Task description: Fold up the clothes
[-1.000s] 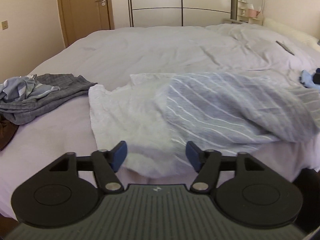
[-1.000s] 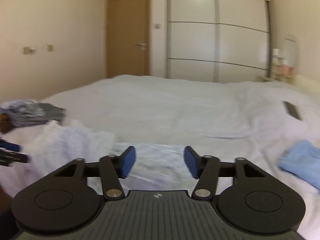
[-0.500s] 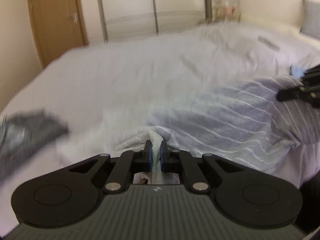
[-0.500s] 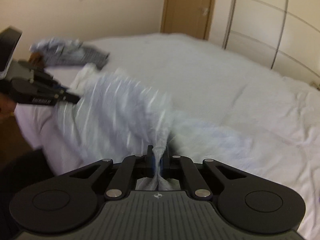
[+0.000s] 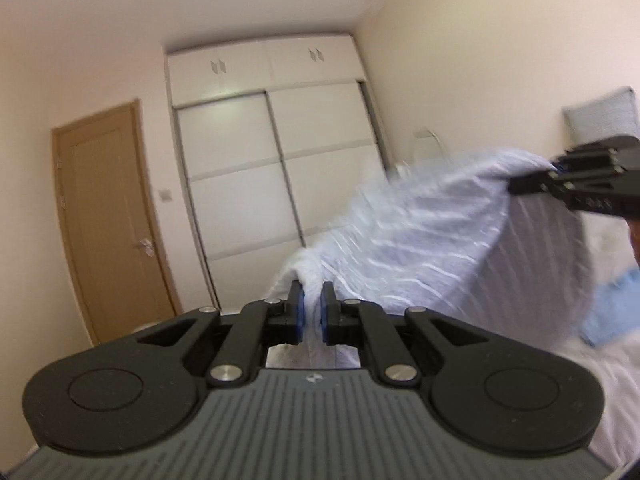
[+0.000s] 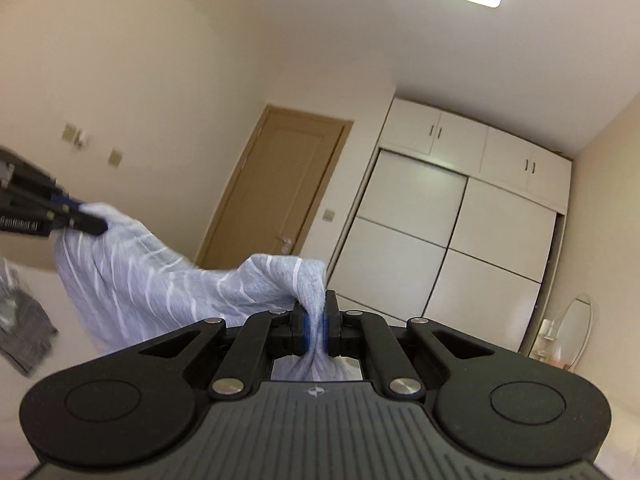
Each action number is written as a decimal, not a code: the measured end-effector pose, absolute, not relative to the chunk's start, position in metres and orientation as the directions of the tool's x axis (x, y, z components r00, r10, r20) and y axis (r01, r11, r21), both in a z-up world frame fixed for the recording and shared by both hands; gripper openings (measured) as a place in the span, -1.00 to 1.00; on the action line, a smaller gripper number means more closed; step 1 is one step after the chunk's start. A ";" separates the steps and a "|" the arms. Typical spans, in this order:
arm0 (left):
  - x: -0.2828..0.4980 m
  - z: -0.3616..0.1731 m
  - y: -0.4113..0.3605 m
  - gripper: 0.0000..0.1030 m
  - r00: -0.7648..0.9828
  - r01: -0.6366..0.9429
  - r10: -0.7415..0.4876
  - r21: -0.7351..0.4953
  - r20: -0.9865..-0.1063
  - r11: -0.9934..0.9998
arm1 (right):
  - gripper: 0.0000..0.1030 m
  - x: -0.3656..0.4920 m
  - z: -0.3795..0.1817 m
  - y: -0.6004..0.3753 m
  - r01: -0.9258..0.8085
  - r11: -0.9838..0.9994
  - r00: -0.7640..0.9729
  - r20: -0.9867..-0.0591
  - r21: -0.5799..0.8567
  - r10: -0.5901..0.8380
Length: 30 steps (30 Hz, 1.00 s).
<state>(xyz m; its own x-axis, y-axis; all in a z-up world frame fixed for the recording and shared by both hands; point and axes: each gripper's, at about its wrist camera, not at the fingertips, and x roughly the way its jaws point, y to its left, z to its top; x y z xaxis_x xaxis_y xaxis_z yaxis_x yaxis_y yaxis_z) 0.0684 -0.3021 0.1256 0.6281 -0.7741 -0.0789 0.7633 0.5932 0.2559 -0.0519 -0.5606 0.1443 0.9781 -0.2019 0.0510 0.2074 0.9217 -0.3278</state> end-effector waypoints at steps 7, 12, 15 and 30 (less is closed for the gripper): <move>0.024 -0.030 -0.276 -0.77 0.534 0.829 -0.672 0.163 -0.512 0.535 | -0.76 -0.124 0.018 -0.562 0.138 0.989 0.935 -0.322 -0.061 -0.151; 0.015 -0.084 -0.238 -0.62 0.503 0.794 -0.554 0.101 -0.663 0.599 | -0.70 -0.170 -0.082 -0.529 0.032 0.998 0.815 -0.580 0.054 0.005; 0.028 -0.070 -0.237 -0.38 0.529 0.771 -0.545 0.099 -0.650 0.629 | -0.66 -0.176 -0.082 -0.526 0.034 0.996 0.821 -0.570 0.088 0.023; 0.161 -0.048 -0.303 0.23 0.442 0.751 -0.598 -0.088 -0.668 0.654 | -0.19 0.083 -0.074 -0.612 -0.056 0.992 0.758 -0.641 0.117 0.118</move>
